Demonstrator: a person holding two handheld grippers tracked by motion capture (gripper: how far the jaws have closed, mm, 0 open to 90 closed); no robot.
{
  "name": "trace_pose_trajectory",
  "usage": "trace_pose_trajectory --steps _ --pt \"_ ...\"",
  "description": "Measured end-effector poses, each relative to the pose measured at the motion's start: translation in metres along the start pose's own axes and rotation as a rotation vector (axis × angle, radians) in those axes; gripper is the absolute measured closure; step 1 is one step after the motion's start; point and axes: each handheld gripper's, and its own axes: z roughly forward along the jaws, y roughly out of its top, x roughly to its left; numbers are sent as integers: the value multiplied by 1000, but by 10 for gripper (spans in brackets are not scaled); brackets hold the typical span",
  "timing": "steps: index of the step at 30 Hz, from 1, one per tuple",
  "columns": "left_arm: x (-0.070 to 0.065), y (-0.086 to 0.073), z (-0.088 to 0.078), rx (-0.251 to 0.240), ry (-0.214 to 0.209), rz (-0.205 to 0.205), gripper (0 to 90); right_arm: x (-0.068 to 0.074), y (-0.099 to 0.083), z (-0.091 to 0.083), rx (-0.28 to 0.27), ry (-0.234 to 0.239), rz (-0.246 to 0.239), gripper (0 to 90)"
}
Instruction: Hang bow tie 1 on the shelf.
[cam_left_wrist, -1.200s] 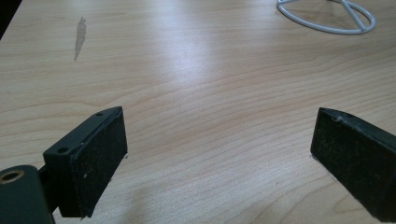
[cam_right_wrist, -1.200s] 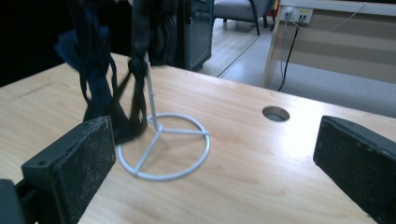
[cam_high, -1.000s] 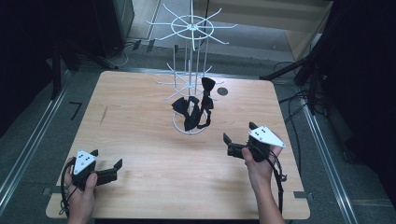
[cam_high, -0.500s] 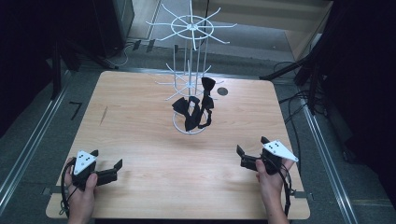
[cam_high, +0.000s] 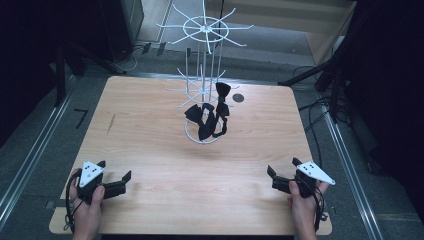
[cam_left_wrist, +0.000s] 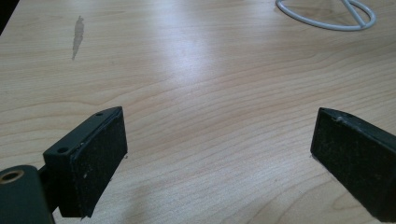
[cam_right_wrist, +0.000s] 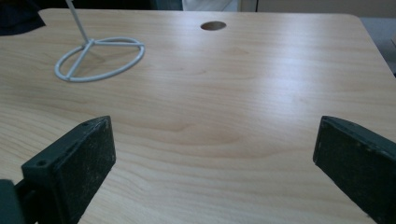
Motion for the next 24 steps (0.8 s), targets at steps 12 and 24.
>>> trace_pose_trajectory --steps 12,24 --pt "0 0 0 2 -3 3 44 -29 -19 -27 17 -48 36 0" --pt "0 0 0 1 -2 1 44 -52 -33 -50 28 -87 53 0"
